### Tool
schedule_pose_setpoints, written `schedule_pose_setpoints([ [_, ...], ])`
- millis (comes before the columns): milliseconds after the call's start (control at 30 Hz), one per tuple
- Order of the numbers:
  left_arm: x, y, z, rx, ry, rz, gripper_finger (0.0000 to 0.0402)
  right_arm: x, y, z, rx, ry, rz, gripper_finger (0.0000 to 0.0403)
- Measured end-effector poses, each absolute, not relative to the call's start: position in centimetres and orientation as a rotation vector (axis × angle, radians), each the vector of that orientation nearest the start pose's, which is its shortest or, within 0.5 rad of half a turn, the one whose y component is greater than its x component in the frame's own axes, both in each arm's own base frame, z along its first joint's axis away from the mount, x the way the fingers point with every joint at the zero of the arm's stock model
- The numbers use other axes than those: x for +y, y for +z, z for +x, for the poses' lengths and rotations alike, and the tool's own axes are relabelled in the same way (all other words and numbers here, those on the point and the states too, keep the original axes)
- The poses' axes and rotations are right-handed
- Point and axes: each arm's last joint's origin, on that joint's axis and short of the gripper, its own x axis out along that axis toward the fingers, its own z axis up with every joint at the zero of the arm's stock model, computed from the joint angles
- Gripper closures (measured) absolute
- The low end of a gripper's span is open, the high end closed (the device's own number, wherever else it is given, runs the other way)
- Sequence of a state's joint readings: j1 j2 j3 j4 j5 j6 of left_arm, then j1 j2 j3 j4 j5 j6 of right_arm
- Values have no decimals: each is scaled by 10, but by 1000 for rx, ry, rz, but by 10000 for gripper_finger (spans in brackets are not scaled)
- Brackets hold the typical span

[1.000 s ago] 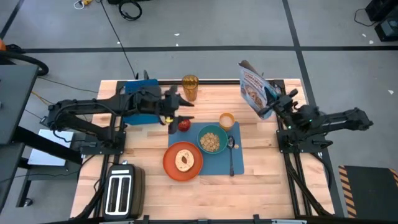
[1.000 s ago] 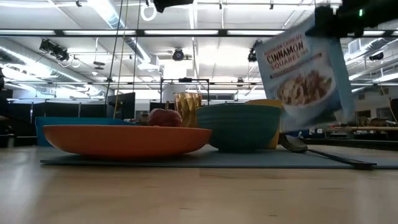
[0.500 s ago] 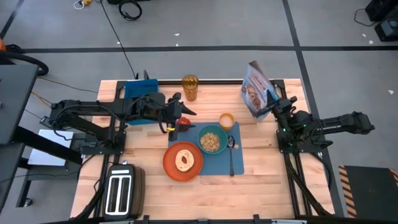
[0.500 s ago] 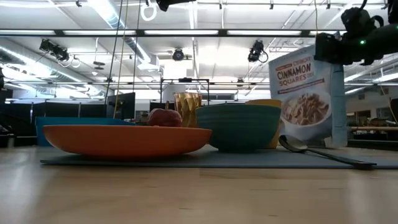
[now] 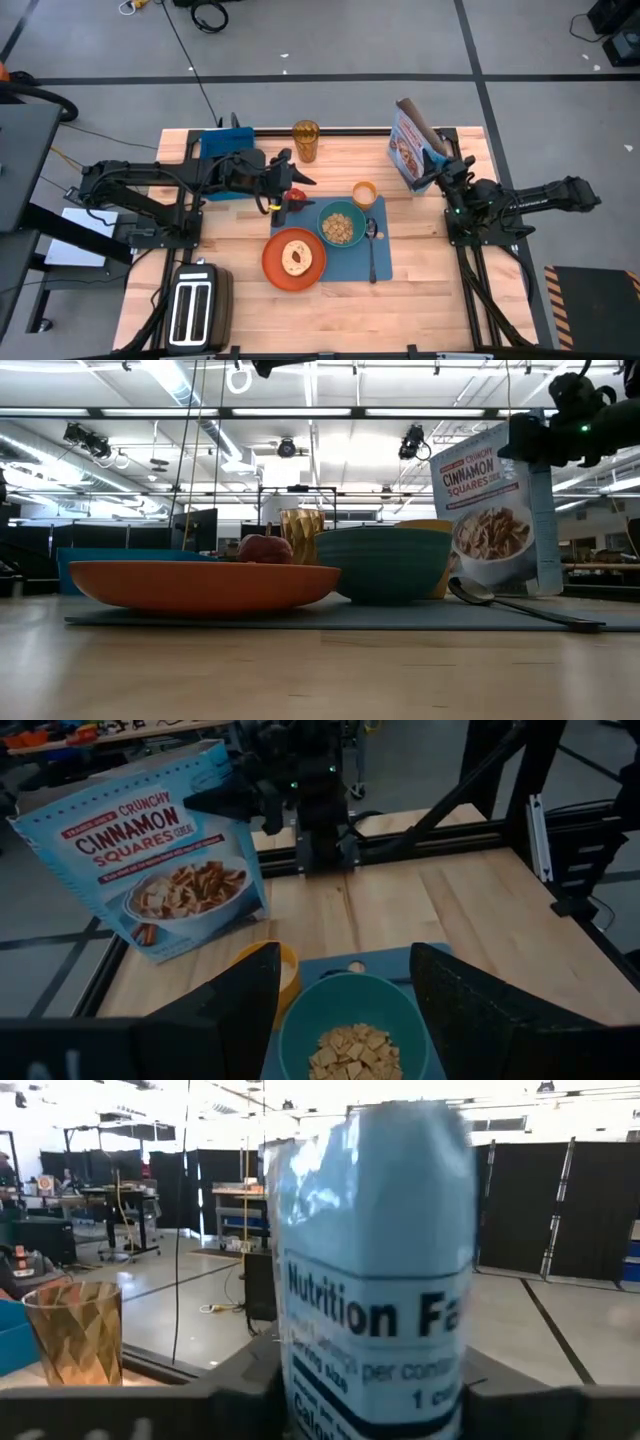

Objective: Arrange a breakfast setting
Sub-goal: Pour the cereal into the green bowl, then return to Home Position

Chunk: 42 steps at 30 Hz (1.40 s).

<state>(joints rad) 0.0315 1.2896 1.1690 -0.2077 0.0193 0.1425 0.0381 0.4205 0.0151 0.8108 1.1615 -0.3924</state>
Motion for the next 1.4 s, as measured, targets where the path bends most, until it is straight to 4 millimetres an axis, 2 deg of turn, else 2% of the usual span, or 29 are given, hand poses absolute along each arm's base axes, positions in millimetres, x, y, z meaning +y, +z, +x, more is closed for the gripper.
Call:
schedule_pose_setpoints([
  [133,9,356,289,329,-12,132,171,-22,208,101,-152,-1153,-99,220],
  [500,9,355,288,336,-12,132,171,-11,248,100,-125,-1129,-120,105],
  [733,9,355,288,336,-12,132,171,-5,288,93,-117,-1091,-168,81],
  [833,9,355,288,335,-12,132,170,-2,305,90,-158,-1020,-205,80],
  [933,7,355,288,335,-18,133,171,4,314,90,-193,-903,-267,84],
  [1133,1,356,289,329,-37,136,171,21,303,102,-153,-589,-333,98],
  [1267,-2,355,293,316,-49,138,170,29,285,109,-95,-348,-241,112],
  [1400,-5,342,305,362,-62,139,171,34,266,117,8,-157,-122,128],
])
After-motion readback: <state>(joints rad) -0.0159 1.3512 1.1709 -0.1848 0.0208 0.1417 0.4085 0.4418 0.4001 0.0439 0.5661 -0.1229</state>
